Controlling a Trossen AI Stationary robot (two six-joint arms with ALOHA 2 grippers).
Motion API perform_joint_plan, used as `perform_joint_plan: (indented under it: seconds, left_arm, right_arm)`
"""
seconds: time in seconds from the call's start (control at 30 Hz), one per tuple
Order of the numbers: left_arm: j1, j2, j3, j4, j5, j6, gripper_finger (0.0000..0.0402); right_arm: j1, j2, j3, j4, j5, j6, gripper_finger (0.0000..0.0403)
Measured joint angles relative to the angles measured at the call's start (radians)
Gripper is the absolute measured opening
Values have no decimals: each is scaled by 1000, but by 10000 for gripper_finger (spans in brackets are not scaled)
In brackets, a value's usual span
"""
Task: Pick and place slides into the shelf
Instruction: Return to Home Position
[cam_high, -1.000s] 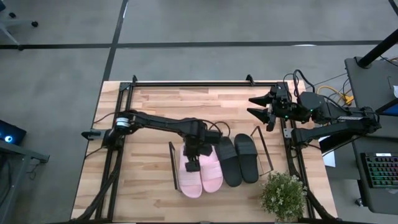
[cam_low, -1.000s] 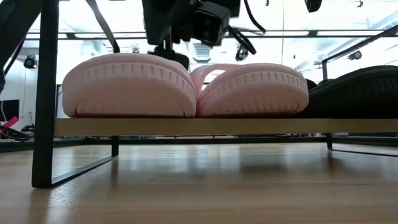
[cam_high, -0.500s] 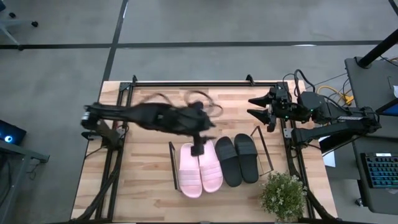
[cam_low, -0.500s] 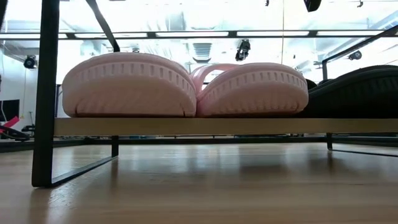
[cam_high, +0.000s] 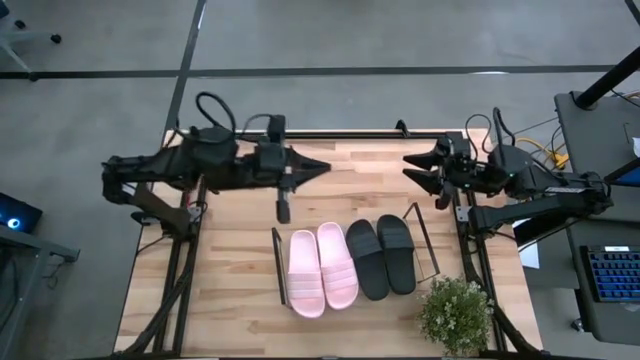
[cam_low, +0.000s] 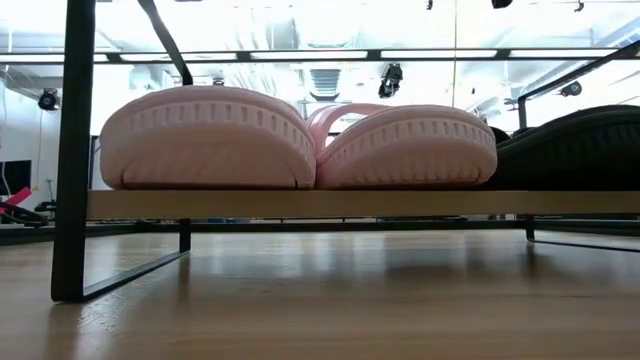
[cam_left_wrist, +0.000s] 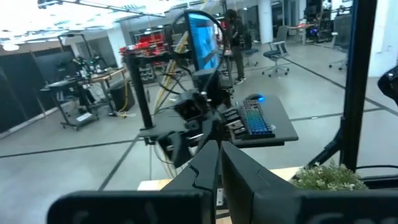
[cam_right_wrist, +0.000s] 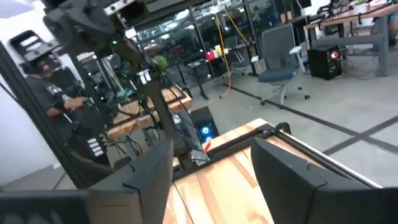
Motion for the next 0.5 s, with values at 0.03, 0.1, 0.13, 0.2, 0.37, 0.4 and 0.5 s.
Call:
perform_joint_plan:
  seconds: [0.03,0.1,0.13,0.2,0.37,0.4,0.5]
  left_arm:
    - [0,-12,0,-10,-4,0,1]
    - [1,-37,0,-40,-6,2,1]
    - [1,-47,0,-54,-6,3,1]
    - [1,-73,-3,-108,-19,18,1]
    - [1,-170,-65,-130,-37,51,0]
    - [2,-200,-89,-130,-39,68,0]
    - [14,-294,-186,-105,-40,73,0]
  right_arm:
    - [3,-5,0,1,-6,0,193]
    - [9,-14,0,0,-29,-1,168]
    - [13,-22,0,-1,-41,-1,154]
    - [20,-40,1,-1,-55,-8,118]
    - [41,-82,21,-14,-67,-114,22]
    - [43,-92,22,-15,-67,-138,17]
    - [43,-110,24,-17,-65,-178,12]
